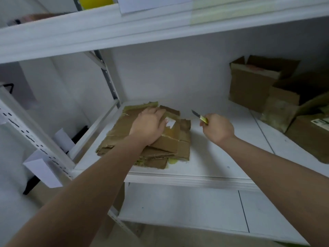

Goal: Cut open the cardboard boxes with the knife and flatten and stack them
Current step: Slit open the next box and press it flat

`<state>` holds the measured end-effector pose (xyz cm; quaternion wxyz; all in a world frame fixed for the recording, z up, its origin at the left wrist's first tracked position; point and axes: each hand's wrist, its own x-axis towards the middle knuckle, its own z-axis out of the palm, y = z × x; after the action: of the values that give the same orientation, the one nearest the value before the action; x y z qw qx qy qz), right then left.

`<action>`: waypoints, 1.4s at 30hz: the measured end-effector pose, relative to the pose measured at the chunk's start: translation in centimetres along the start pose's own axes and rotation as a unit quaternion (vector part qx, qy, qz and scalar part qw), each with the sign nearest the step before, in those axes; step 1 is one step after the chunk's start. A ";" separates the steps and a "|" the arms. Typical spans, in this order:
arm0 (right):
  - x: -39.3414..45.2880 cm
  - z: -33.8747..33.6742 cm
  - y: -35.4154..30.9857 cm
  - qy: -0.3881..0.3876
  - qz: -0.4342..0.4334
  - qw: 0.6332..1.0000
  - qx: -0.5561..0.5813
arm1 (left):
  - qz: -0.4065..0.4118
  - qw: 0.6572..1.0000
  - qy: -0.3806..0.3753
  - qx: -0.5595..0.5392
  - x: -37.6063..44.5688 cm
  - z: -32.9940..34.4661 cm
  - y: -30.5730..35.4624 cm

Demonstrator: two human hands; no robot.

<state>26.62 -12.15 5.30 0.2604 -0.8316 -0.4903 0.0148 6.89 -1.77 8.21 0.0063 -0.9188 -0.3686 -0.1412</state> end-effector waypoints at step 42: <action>-0.3 -16.0 32.9 -0.224 -0.040 0.969 -0.097 | 0.080 0.993 0.067 -0.064 11.4 7.1 31.2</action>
<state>57.46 -31.70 4.32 0.0625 -0.8080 -0.5683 0.1423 37.71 -15.99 7.29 -0.0163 -0.9323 -0.2832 -0.2242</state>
